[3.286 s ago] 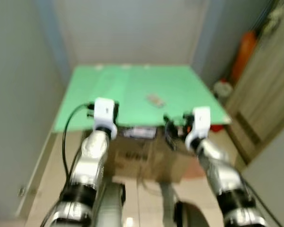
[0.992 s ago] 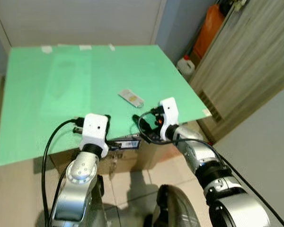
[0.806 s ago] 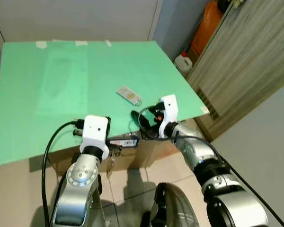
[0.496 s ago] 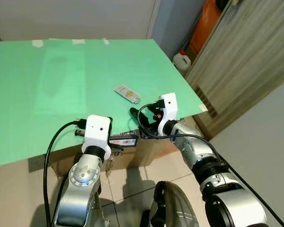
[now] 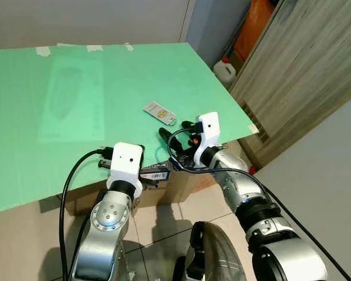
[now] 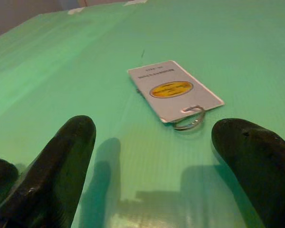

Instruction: Hang keys on a hook

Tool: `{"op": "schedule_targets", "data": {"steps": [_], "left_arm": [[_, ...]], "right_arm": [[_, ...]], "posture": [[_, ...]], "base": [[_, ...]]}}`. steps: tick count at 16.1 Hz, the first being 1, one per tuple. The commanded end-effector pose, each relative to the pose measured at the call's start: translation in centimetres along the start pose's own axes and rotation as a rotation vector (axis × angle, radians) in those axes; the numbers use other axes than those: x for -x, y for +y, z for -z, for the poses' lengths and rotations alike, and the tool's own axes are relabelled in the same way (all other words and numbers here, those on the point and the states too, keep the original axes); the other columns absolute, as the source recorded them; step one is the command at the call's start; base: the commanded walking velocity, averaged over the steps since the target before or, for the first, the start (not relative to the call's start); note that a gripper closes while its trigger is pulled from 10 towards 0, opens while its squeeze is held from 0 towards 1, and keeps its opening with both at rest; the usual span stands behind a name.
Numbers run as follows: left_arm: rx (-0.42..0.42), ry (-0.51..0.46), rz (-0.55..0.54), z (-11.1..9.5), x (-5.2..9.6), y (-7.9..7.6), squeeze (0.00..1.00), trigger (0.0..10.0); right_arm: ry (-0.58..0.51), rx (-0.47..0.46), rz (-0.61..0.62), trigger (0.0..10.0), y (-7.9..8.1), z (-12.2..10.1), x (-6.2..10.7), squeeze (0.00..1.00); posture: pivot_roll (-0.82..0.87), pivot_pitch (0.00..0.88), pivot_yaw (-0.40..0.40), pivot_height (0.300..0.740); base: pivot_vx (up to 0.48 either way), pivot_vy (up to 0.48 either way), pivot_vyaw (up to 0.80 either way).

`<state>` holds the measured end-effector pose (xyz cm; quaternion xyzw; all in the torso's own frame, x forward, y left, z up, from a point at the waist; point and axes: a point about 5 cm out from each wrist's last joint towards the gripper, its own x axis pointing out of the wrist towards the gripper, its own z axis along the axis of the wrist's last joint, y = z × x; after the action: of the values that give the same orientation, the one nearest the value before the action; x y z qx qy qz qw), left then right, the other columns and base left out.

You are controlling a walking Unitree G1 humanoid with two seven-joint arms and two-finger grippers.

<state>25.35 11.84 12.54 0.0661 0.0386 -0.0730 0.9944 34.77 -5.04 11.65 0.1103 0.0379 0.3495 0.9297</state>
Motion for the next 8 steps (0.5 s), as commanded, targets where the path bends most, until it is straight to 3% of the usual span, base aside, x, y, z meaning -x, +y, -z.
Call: {"op": "schedule_targets", "data": {"steps": [1, 3, 8], "left_arm": [[0.015, 0.033, 0.04, 0.5, 0.2, -1.2, 0.0, 10.0], [0.016, 0.035, 0.044, 0.6, 0.3, -1.4, 0.0, 10.0], [0.019, 0.036, 0.051, 0.7, 0.3, -1.6, 0.0, 10.0]], "right_arm": [[-0.02, -0.022, 0.006, 10.0, -0.4, -0.5, 0.0, 0.0], [-0.053, -0.057, 0.0, 10.0, -0.1, -1.1, -0.4, 0.0], [-0.049, -0.044, -0.002, 10.0, 0.1, -1.5, -1.2, 0.0]], "posture": [[0.27, 0.184, -0.229, 0.602], [0.27, 0.177, -0.232, 0.602], [0.28, 0.161, -0.242, 0.602]], "base": [[0.0, 0.0, 0.0], [0.0, 0.0, 0.0], [0.0, 0.0, 0.0]]}}
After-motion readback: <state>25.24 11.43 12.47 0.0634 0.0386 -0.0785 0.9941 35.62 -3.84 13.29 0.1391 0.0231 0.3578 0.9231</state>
